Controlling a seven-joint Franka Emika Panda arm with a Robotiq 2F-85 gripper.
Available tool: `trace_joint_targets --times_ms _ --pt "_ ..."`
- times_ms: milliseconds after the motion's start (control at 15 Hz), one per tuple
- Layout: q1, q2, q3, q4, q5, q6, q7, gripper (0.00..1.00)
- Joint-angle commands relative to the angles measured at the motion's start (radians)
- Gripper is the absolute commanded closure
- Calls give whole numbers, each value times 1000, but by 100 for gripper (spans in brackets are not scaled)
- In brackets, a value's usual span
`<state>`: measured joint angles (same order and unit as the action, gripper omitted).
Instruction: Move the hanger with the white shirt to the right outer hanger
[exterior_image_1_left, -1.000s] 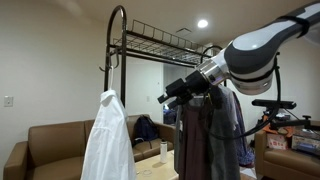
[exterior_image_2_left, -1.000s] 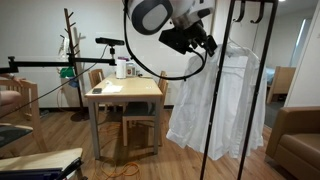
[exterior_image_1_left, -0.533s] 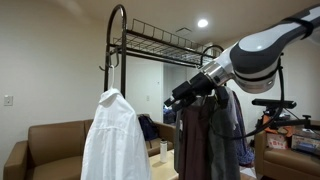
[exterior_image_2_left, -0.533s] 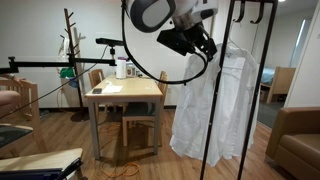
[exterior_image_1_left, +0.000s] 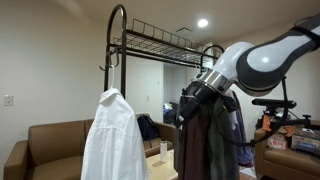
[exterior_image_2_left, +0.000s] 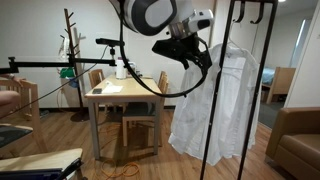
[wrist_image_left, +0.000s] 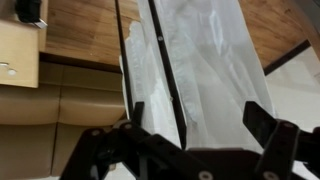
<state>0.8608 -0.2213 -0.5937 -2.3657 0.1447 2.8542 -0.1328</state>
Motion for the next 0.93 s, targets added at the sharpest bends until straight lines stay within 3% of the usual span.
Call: trace_joint_targets --times_ms 0,133,200,467,667,733,867 --pt "-240 -1 170 -66 -283 -80 185 0" --pt "-319 -47 227 -91 -452 -208 314 0" --pt "-444 -60 361 -95 -427 -296 303 0" --pt "-639 -115 603 -83 -427 -615 409 0" --pt "-688 -151 688 -82 -353 -725 460 0" --pt "-694 -161 699 -100 -334 -668 473 0" --pt "-669 -173 686 -105 -187 -657 415 0"
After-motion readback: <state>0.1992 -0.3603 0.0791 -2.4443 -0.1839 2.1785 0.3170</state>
